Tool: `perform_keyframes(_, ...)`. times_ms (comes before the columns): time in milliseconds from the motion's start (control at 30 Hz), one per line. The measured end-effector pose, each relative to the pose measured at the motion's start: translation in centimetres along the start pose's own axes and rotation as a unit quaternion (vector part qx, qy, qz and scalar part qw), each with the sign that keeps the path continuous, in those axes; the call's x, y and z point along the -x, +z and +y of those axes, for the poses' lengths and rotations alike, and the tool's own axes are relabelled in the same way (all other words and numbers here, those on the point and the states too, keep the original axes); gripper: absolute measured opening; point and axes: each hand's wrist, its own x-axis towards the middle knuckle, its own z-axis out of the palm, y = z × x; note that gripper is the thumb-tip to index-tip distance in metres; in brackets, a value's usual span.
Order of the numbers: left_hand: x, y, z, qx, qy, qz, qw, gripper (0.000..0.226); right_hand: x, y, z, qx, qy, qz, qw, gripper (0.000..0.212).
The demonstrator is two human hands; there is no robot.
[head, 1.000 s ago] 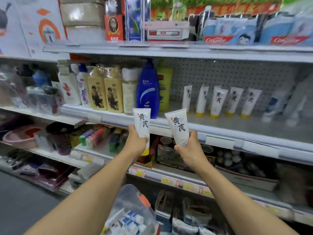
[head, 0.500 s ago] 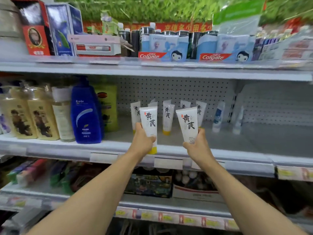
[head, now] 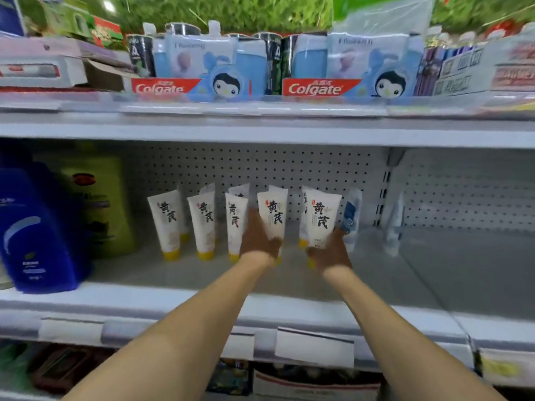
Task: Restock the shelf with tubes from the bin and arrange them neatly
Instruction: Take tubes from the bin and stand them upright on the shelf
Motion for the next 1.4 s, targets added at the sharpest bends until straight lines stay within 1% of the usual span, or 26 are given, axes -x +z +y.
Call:
perform_keyframes(67,-1.0,1.0,-0.2,-0.011,0.019,0.012,1.0,0.084,-1.1,0.0,0.6,0.005,-0.009,-0.022,1.0,0.04)
perform_keyframes(200,-2.4,2.2,-0.7,-0.01,0.046,0.05,0.998,0.086,-2.6,1.0,1.0,0.004,-0.046,-0.027,0.999,0.04)
perform_keyframes(333,-3.0,2.8,-1.2,-0.003,0.037,0.072,0.997,0.08,-3.0,1.8,1.1,0.009,-0.076,-0.039,0.996,0.043)
perform_keyframes(433,-3.5,3.0,-1.5,0.004,0.031,0.086,0.996,0.071,-3.4,2.3,1.4,0.016,-0.071,-0.041,0.997,0.042)
perform_keyframes(633,-3.6,2.9,-1.7,-0.007,0.021,0.093,0.995,0.063,-3.5,3.1,1.8,0.029,-0.042,-0.003,0.999,0.041)
perform_keyframes(700,-3.5,2.8,-1.7,-0.016,0.012,0.085,0.996,0.061,-3.1,3.0,2.0,0.054,-0.022,-0.003,0.998,0.044)
perform_keyframes(833,-2.8,2.7,-1.8,-0.031,-0.032,0.044,0.998,0.063,-1.8,2.2,1.9,0.152,0.018,-0.002,0.988,0.056)
perform_keyframes(933,-1.7,2.3,-1.5,-0.069,-0.063,0.005,0.996,0.075,-0.2,1.6,0.9,0.214,0.063,0.005,0.975,0.062)
perform_keyframes(1000,-0.7,1.7,-1.1,-0.101,-0.071,-0.029,0.992,0.082,1.2,1.3,0.2,0.252,0.065,0.005,0.965,0.062)
perform_keyframes(1067,0.5,0.7,-0.7,-0.116,-0.077,-0.054,0.989,0.085,2.9,1.2,-0.5,0.291,0.047,-0.019,0.955,0.065)
perform_keyframes(1100,1.1,0.0,-0.7,-0.113,-0.076,-0.056,0.989,0.082,3.8,1.2,-0.9,0.307,0.038,-0.033,0.95,0.066)
perform_keyframes(1200,3.1,-2.8,-0.8,-0.102,-0.062,-0.03,0.992,0.066,6.8,1.7,-2.1,0.333,0.019,-0.069,0.94,0.064)
perform_keyframes(1333,5.9,-7.5,-1.5,-0.076,-0.045,-0.014,0.996,0.046,11.1,3.5,-4.5,0.339,-0.007,-0.096,0.936,0.063)
perform_keyframes(1400,7.2,-10.1,-2.0,-0.074,-0.047,0.007,0.996,0.045,13.3,4.9,-5.7,0.339,-0.023,-0.108,0.934,0.067)
